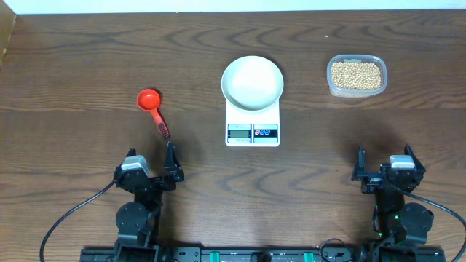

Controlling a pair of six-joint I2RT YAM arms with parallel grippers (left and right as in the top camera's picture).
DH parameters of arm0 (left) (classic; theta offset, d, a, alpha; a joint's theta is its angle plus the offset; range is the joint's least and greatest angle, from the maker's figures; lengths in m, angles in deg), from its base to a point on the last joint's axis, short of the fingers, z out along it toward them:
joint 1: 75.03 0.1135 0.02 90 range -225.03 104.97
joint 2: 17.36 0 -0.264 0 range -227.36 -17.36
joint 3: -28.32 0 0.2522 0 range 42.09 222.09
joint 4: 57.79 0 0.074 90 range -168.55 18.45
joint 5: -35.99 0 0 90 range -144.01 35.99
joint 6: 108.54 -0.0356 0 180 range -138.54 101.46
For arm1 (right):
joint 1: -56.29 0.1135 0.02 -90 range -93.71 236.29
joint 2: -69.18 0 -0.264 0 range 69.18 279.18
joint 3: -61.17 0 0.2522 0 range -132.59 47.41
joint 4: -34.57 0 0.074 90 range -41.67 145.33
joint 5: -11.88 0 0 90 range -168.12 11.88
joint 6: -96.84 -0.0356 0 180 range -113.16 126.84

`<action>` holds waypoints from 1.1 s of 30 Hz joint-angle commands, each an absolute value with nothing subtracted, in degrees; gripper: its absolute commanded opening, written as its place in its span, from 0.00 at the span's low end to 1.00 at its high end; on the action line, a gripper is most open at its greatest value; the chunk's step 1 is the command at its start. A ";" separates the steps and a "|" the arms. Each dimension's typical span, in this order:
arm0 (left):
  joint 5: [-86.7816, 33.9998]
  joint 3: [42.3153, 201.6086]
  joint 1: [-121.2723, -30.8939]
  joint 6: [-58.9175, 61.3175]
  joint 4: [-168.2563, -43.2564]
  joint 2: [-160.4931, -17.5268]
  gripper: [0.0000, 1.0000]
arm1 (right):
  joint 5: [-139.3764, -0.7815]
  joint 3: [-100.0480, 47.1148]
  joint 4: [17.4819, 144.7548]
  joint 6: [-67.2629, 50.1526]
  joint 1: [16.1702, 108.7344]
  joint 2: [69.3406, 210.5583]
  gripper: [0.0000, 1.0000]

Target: Scoop item into bowl and weigh 50g on scale

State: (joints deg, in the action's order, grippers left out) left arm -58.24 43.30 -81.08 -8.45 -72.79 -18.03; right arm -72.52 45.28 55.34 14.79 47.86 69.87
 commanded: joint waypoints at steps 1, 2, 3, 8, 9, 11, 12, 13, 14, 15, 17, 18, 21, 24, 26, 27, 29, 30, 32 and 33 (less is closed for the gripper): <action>-57.43 43.91 -80.73 -8.80 -75.39 -19.43 0.96 | -72.41 45.69 55.32 14.48 48.10 69.82 0.99; -57.45 44.59 -80.73 -8.82 -75.39 -20.24 0.96 | -72.41 45.69 55.32 14.48 48.10 69.82 0.99; -57.47 45.48 -80.73 -8.82 -75.34 -21.44 0.96 | -72.41 45.69 55.32 14.48 48.10 69.82 0.99; -57.52 51.84 -80.71 -9.72 -75.34 -31.36 0.96 | -72.41 45.69 55.32 14.48 48.10 69.82 0.99; -57.52 53.37 -80.71 -9.74 -75.34 -33.77 0.96 | -72.41 45.69 55.32 14.48 48.10 69.84 0.99; -57.52 57.51 -80.71 -9.74 -75.36 -40.26 0.96 | -72.41 45.69 55.32 14.48 48.10 69.84 0.99; -57.52 59.19 -80.71 -9.76 -75.39 -42.82 0.96 | -72.41 45.69 55.32 14.48 48.10 69.84 0.99; -57.49 61.66 -80.71 -9.76 -75.41 -46.33 0.96 | -72.41 45.69 55.32 14.48 48.10 69.84 0.99; -57.47 63.76 -80.71 -9.76 -75.43 -49.26 0.96 | -72.41 45.69 55.32 14.48 48.10 69.82 0.99; -57.47 66.25 -80.71 -9.74 -75.60 -52.54 0.96 | -72.41 45.69 55.32 14.48 48.10 69.82 0.99; -57.45 70.99 -80.60 -9.91 -75.80 -58.99 0.96 | -72.41 45.69 55.32 14.48 48.10 69.82 0.99; -57.41 76.04 -80.01 -9.91 -76.94 -65.66 0.96 | -72.41 45.69 55.32 14.48 48.10 69.84 0.99; -55.05 85.48 -78.10 -11.16 -81.44 -76.96 0.96 | -72.41 45.69 55.32 14.46 48.10 69.82 0.99; -50.83 97.37 -74.63 -11.42 -89.48 -88.82 0.96 | -72.41 45.69 55.32 14.48 48.10 69.84 0.99; -47.64 106.01 -71.59 -11.42 -95.34 -96.65 0.96 | -72.41 45.69 55.32 14.48 48.10 69.84 0.99; -46.30 109.66 -70.26 -11.42 -97.53 -99.97 0.96 | -72.41 45.69 55.32 14.48 48.10 69.84 0.99; -44.51 116.63 -67.64 -11.44 -100.92 -106.53 0.96 | -72.41 45.69 55.32 14.48 48.10 69.84 0.99; -44.01 119.56 -66.48 -11.42 -101.88 -109.54 0.96 | -72.41 45.69 55.32 14.48 48.10 69.82 0.99; -43.02 123.45 -64.84 -11.42 -102.82 -114.09 0.96 | -72.41 45.69 55.32 14.48 48.10 69.82 0.99; -42.06 124.45 -64.18 -11.40 -102.45 -115.84 0.96 | -72.41 45.69 55.32 14.48 48.10 69.84 0.99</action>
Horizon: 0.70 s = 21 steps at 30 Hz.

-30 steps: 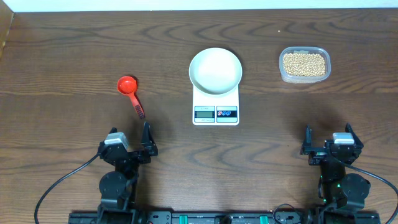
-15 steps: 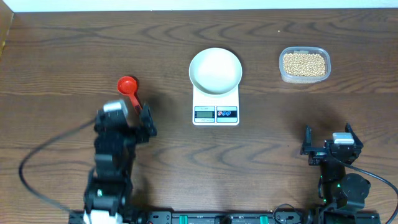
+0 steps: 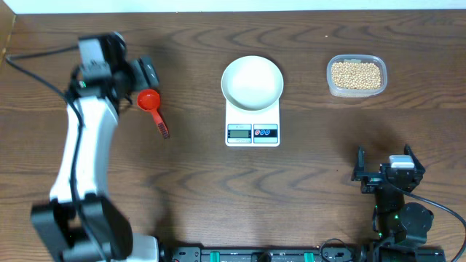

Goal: Scoop item into bowl and weigh 50g on scale
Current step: 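Reach the left gripper to the red scoop and grasp its handle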

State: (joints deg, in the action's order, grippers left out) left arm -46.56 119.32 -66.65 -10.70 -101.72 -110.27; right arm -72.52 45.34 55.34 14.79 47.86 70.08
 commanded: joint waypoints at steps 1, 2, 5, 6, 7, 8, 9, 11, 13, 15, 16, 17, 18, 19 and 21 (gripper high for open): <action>-40.93 124.74 -63.74 -11.40 -101.37 -117.19 0.96 | -72.41 45.69 55.32 14.48 48.10 69.84 0.99; -40.75 124.72 -63.37 -11.42 -100.22 -118.37 0.97 | -72.41 45.69 55.32 14.48 48.10 69.84 0.99; -42.06 124.72 -62.28 -11.42 -99.58 -121.46 0.96 | -72.41 45.69 55.32 14.48 48.10 69.84 0.99; -42.00 124.67 -61.89 -11.42 -99.73 -122.29 0.96 | -72.41 45.69 55.32 14.46 48.10 69.84 0.99; -42.00 124.61 -61.47 -11.42 -100.04 -123.31 0.96 | -72.41 45.69 55.32 14.48 48.10 69.84 0.99; -42.00 124.48 -61.14 -11.42 -100.43 -124.19 0.96 | -72.41 45.69 55.32 14.46 48.10 69.82 0.99; -42.00 124.39 -60.82 -11.44 -101.05 -125.02 0.94 | -72.41 45.69 55.32 14.48 48.10 69.84 0.99; -41.95 124.28 -60.16 -11.93 -102.38 -126.68 0.87 | -72.41 45.69 55.32 14.48 48.10 69.82 0.99; -41.49 124.28 -59.70 -13.02 -103.63 -127.80 0.77 | -72.41 45.69 55.32 14.48 48.10 69.82 0.99; -39.85 124.28 -59.46 -15.01 -104.74 -128.67 0.71 | -72.41 45.69 55.32 14.48 48.10 69.84 0.99; -38.70 124.06 -59.46 -15.97 -104.96 -129.02 0.70 | -72.41 45.69 55.32 14.48 48.10 69.84 0.99; -37.21 123.71 -59.53 -16.97 -104.91 -129.22 0.70 | -72.41 45.69 55.32 14.48 48.10 69.82 0.99; -35.55 123.30 -59.79 -18.50 -104.65 -129.63 0.70 | -72.41 45.69 55.32 14.48 48.10 69.84 0.99; -35.13 123.03 -60.20 -19.84 -104.43 -130.31 0.70 | -72.41 45.69 55.32 14.48 48.10 69.82 0.99; -35.79 123.03 -60.75 -20.71 -104.24 -131.77 0.70 | -72.41 45.69 55.32 14.48 48.10 69.84 0.99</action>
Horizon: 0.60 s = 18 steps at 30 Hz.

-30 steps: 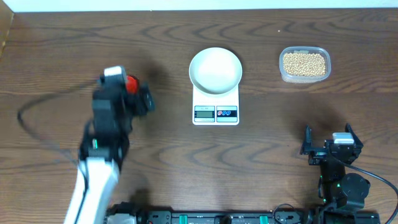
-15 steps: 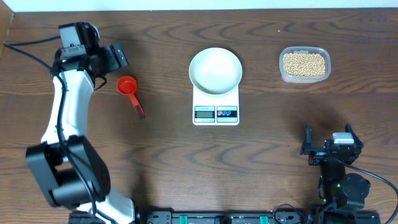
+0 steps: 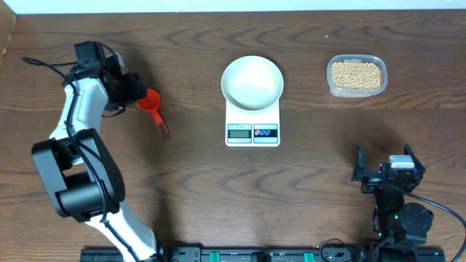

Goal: Scoop item into bowl and weigh 50g on scale
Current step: 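Reach the left gripper to the red scoop and grasp its handle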

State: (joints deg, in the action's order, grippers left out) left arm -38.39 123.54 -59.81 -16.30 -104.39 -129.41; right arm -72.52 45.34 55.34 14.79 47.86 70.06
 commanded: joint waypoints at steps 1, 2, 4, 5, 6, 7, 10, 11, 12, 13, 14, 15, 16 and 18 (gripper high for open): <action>-36.05 123.03 -60.90 -20.69 -103.93 -132.78 0.69 | -72.41 45.69 55.32 14.46 48.10 69.84 0.99; -36.07 123.03 -60.93 -20.67 -103.76 -133.54 0.67 | -72.41 45.69 55.32 14.48 48.10 69.82 0.99; -36.07 123.03 -60.84 -20.65 -103.38 -135.18 0.64 | -72.41 45.69 55.32 14.48 48.10 69.84 0.99; -36.10 123.03 -60.79 -20.65 -103.36 -135.75 0.63 | -72.41 45.69 55.32 14.48 48.10 69.82 0.99; -36.69 123.03 -60.71 -20.62 -103.36 -136.28 0.62 | -72.41 45.69 55.32 14.48 48.10 69.84 0.99; -36.97 123.03 -60.64 -20.65 -103.41 -137.00 0.61 | -72.41 45.69 55.32 14.48 48.10 69.84 0.99; -37.12 123.03 -60.60 -20.65 -103.43 -137.37 0.59 | -72.41 45.69 55.32 14.48 48.10 69.82 0.99; -37.12 123.03 -60.60 -20.65 -103.41 -137.37 0.57 | -72.41 45.69 55.32 14.48 48.10 69.82 0.99; -37.10 123.03 -60.60 -20.65 -103.38 -137.37 0.55 | -72.41 45.69 55.32 14.48 48.10 69.84 0.99; -37.10 123.03 -60.60 -20.65 -103.36 -137.37 0.51 | -72.41 45.69 55.32 14.48 48.10 69.82 0.99; -37.10 123.03 -60.60 -20.65 -103.36 -137.37 0.48 | -72.41 45.69 55.32 14.48 48.10 69.82 0.99; -37.10 123.03 -60.60 -20.65 -103.32 -137.37 0.41 | -72.41 45.69 55.32 14.48 48.10 69.82 0.99; -37.10 123.03 -60.60 -20.62 -103.19 -137.37 0.36 | -72.41 45.69 55.32 14.48 48.10 69.82 0.99; -37.08 123.05 -60.60 -20.30 -102.79 -137.28 0.21 | -72.41 45.69 55.32 14.48 48.10 69.82 0.99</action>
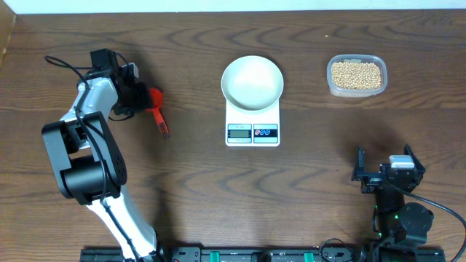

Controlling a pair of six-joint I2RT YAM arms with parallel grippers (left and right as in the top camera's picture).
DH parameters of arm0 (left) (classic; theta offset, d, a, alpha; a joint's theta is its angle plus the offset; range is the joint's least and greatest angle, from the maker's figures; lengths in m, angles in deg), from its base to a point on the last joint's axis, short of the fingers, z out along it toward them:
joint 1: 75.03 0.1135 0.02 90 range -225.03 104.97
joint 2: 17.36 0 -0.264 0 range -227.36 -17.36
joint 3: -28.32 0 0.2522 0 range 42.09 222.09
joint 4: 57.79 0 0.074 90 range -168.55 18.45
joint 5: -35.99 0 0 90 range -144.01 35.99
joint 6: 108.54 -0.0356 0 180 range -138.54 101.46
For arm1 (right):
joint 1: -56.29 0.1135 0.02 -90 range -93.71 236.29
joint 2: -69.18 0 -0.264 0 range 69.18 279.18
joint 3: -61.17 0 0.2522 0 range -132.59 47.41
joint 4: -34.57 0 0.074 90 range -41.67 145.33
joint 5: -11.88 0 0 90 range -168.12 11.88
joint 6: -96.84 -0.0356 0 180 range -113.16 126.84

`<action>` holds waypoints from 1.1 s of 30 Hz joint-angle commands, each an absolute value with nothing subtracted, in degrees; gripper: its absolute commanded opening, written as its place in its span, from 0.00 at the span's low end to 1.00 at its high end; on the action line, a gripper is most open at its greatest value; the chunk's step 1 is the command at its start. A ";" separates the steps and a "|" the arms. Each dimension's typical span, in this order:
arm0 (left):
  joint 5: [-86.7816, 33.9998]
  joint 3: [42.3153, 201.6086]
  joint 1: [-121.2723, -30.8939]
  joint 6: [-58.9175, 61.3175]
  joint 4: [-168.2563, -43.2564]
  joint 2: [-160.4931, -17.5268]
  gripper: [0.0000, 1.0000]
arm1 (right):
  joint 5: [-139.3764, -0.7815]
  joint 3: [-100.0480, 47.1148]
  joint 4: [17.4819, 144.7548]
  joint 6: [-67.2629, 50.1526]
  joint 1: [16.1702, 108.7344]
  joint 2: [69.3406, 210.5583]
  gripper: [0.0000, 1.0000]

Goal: Scoop item into bowl and weigh 50g on scale
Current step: 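Reach the left gripper to the red scoop and grasp its handle, then lift the red scoop with the left gripper over the white bowl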

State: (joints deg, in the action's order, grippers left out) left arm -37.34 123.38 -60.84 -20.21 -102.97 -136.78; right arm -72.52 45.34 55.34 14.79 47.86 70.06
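Observation:
In the overhead view the red scoop [159, 116] lies on the table at the left, its cup end toward the back and its dark-tipped handle toward the front. My left gripper [143, 97] has come in from the left and sits open at the scoop's cup, partly covering it. A white bowl [252, 81] stands empty on the white scale [253, 132] at the middle. The clear tub of soybeans [356, 76] is at the back right. My right gripper [384, 169] rests open at the front right, far from everything.
The left arm [80, 145] stretches from the front left edge up to the scoop, with a black cable [65, 64] looping behind it. The table's back edge runs just beyond the bowl and the tub.
My left gripper has shifted a little to the right and now covers the scoop's cup, where before it stood just left of it. The scoop lies where it lay. The right arm is unchanged.
Both arms were folded at the front edge, with the scoop lying untouched. Then the left arm was stretched out to the back left, its gripper beside the scoop's cup. It then hung lower at the cup's left side, and now sits on the cup.

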 commanded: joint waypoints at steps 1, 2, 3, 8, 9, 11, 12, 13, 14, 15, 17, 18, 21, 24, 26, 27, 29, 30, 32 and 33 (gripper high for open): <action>-37.08 123.10 -60.60 -19.95 -102.69 -137.17 0.11 | -72.41 45.69 55.32 14.48 48.10 69.82 0.99; -37.08 123.23 -60.60 -19.29 -102.66 -136.95 0.08 | -72.41 45.69 55.32 14.48 48.10 69.84 0.99; -37.04 123.45 -60.60 -17.56 -102.71 -136.56 0.07 | -72.41 45.69 55.32 14.48 48.10 69.84 0.99; -29.82 124.89 -60.66 -11.18 -102.31 -130.20 0.07 | -72.41 45.69 55.32 14.48 48.10 69.82 0.99; -27.72 124.89 -60.66 -9.30 -101.37 -128.01 0.07 | -72.41 45.69 55.32 14.48 48.10 69.82 0.99; -24.25 124.89 -60.71 -3.36 -99.25 -123.64 0.07 | -72.41 45.69 55.32 14.48 48.10 69.84 0.99; -23.00 124.89 -60.82 0.84 -98.12 -121.50 0.07 | -72.41 45.69 55.32 14.48 48.10 69.82 0.99; -22.46 124.89 -61.03 5.69 -97.05 -119.40 0.07 | -72.41 45.69 55.32 14.48 48.10 69.82 0.99; -22.48 124.89 -61.32 9.98 -96.43 -117.81 0.07 | -72.41 45.69 55.32 14.48 48.10 69.84 0.99; -22.48 124.89 -61.78 14.48 -95.78 -116.06 0.07 | -72.41 45.69 55.32 14.48 48.10 69.82 0.99; -22.48 124.89 -62.98 23.79 -95.41 -112.98 0.07 | -72.41 45.69 55.32 14.48 48.10 69.82 0.99; -22.48 124.89 -63.81 28.75 -95.47 -111.62 0.07 | -72.41 45.69 55.32 14.46 48.10 69.82 0.99; -22.43 124.87 -67.92 40.84 -96.59 -108.80 0.07 | -72.41 45.69 55.32 14.48 48.10 69.84 0.99; -22.48 124.87 -74.08 50.04 -96.72 -108.12 0.07 | -72.41 45.69 55.32 14.48 48.10 69.84 0.99; -22.57 124.83 -78.54 55.31 -96.74 -108.28 0.07 | -72.41 45.69 55.32 14.48 48.10 69.84 0.99; -22.74 124.83 -80.60 56.99 -96.74 -108.34 0.07 | -72.41 45.69 55.32 14.48 48.10 69.84 0.99; -24.66 124.83 -84.47 59.57 -96.72 -108.41 0.08 | -72.41 45.69 55.32 14.48 48.10 69.82 0.99; -26.15 124.83 -86.19 60.55 -96.72 -108.41 0.07 | -72.41 45.69 55.32 14.48 48.10 69.82 0.99; -28.97 124.83 -89.19 63.96 -96.72 -108.41 0.07 | -72.41 45.69 55.32 14.48 48.10 69.82 0.99; -30.15 124.83 -90.50 66.45 -96.72 -108.41 0.07 | -72.41 45.69 55.32 14.48 48.10 69.82 0.99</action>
